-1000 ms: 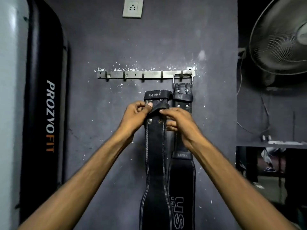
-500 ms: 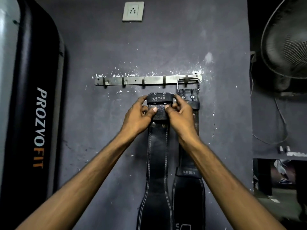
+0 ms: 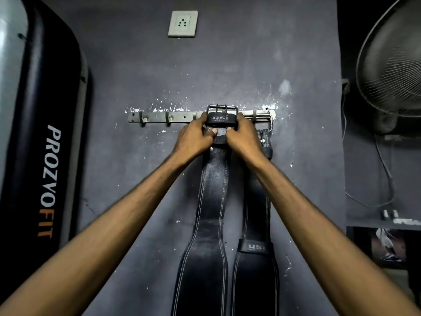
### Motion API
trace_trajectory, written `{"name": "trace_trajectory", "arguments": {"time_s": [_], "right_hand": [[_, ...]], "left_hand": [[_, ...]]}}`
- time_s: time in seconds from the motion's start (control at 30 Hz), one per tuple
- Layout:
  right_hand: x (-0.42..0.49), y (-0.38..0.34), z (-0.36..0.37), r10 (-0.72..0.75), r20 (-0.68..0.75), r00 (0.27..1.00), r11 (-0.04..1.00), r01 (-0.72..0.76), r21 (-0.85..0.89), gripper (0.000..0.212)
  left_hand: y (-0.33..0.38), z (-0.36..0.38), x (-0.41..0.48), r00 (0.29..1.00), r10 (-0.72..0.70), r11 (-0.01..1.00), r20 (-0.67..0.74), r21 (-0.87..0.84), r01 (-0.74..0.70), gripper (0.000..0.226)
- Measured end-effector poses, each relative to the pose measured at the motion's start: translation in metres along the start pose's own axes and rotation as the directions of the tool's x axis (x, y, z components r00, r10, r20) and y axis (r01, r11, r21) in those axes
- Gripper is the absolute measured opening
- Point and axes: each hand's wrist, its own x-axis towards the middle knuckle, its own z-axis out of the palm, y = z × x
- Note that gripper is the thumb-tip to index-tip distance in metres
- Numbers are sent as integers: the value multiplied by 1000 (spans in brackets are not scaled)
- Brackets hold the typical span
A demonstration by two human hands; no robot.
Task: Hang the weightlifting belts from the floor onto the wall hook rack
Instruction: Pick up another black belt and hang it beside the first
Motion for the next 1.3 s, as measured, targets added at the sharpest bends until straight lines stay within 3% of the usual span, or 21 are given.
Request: {"name": "trace_trajectory", "arguments": {"time_s": [0.23, 0.43, 0.63, 0.83, 1.1, 1.3], "right_hand": [[-7, 16, 4, 38, 102, 994, 989, -23, -148, 29], [-18, 33, 8, -26, 67, 997, 975, 41, -220, 38], [-33, 45, 11, -57, 48, 997, 973, 66, -221, 64], [-66, 55, 19, -40, 23, 999, 991, 42, -126, 69], [-146, 58, 27, 32, -34, 999, 995, -35, -90, 68], [-246, 56, 48, 192, 15, 981, 978, -190, -80, 53]], "left_hand": [[-20, 22, -2, 988, -82, 997, 132, -5, 83, 42], [-31, 36, -11, 996, -61, 994, 67, -83, 66, 54], [-41, 43, -30, 999, -52, 995, 2, -79, 52, 51], [-54, 42, -60, 997, -73, 991, 31, -113, 76, 45], [-69, 19, -153, 986, -73, 993, 152, -80, 86, 56], [-108, -7, -264, 961, -85, 995, 263, -34, 97, 52]]}}
